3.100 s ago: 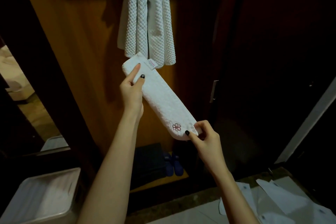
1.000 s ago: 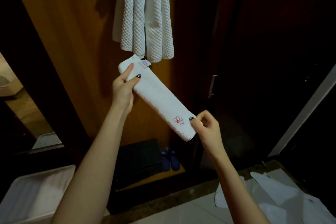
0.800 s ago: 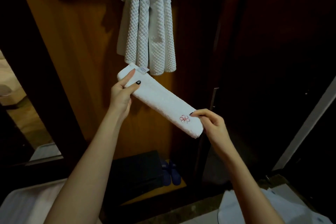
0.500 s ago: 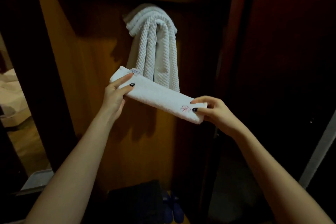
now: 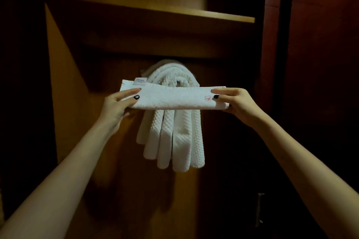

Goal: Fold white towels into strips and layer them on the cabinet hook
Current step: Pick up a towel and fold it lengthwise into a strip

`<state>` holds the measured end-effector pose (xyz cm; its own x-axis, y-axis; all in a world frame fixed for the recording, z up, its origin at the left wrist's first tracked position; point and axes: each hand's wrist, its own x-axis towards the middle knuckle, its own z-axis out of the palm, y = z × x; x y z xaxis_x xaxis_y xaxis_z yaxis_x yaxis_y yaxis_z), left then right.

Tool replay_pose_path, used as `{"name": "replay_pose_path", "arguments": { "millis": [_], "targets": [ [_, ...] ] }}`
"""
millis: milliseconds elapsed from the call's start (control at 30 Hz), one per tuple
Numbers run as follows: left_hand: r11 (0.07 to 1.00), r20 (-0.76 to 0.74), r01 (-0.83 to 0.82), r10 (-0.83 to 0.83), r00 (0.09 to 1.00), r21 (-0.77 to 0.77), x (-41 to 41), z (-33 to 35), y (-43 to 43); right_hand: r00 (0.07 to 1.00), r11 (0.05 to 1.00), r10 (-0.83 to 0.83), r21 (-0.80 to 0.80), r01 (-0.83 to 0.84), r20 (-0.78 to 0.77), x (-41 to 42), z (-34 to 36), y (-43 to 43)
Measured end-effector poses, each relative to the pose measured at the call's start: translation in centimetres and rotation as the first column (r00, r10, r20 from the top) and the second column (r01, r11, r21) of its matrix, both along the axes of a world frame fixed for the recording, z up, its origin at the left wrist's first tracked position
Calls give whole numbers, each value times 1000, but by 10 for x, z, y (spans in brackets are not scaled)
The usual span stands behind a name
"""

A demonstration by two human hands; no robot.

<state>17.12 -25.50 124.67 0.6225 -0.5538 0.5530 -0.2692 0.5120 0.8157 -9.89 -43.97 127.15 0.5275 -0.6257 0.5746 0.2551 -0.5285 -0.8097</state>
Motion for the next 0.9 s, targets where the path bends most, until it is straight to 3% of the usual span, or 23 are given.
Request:
{"name": "replay_pose_path", "arguments": {
  "millis": [167, 300, 467, 700, 900],
  "targets": [
    [993, 114, 94, -102, 988, 74, 38, 40, -37, 995, 1000, 17, -25, -14, 101, 38, 41, -59],
    [997, 153, 82, -83, 985, 12, 65, 77, -79, 986, 997, 67, -43, -61, 150, 72, 74, -110],
    [994, 106, 58, -48, 993, -93, 90, 105, -122, 965, 990, 143, -40, -138, 218, 107, 108, -155],
    [996, 43, 16, -12, 999, -87, 114, 106, -166, 949, 966, 218, 90, -243, 226, 140, 115, -204],
    [965, 32, 72, -66, 997, -253, 117, 141, -178, 873, 923, 283, 133, -360, 397, 158, 136, -214]
  ]
}}
